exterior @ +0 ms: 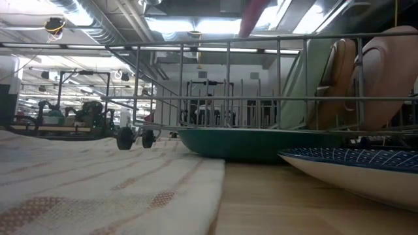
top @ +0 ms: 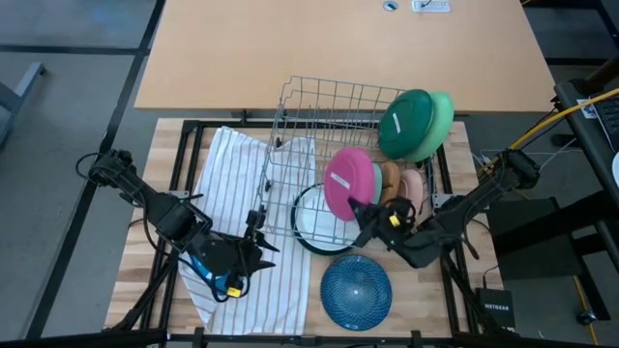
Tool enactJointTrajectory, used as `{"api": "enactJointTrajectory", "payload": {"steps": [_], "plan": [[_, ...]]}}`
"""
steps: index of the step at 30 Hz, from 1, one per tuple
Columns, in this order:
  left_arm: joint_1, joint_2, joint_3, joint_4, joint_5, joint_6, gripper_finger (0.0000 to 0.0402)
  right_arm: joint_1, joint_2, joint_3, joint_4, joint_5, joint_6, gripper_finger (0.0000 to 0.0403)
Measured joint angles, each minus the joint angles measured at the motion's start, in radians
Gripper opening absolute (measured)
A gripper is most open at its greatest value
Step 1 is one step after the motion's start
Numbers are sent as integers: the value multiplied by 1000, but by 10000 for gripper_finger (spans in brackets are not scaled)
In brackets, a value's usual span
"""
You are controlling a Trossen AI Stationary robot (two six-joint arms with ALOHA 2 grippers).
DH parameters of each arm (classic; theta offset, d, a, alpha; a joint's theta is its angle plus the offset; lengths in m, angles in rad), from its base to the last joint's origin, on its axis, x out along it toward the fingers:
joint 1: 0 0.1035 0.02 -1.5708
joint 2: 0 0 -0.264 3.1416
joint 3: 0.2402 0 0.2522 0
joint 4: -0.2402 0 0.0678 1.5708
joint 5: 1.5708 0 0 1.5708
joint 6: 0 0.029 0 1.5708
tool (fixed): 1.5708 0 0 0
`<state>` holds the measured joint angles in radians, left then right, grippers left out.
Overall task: Sort dishes
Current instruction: Put the pink plate in the dish rack
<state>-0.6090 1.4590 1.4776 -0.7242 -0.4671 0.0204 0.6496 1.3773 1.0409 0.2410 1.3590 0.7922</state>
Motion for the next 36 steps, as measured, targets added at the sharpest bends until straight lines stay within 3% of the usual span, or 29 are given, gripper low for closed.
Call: {"api": "enactJointTrajectory", "payload": {"steps": [8, 22, 36], "plan": [[0, 0, 0, 0, 0, -4, 143, -55, 0, 0, -158, -16, 203, 30], [0, 0, 0, 1, 2, -5, 143, -70, 7, 0, -374, -60, 354, 30], [0, 0, 0, 0, 2, -20, 143, -136, 106, 0, -375, -120, 405, 30]]}}
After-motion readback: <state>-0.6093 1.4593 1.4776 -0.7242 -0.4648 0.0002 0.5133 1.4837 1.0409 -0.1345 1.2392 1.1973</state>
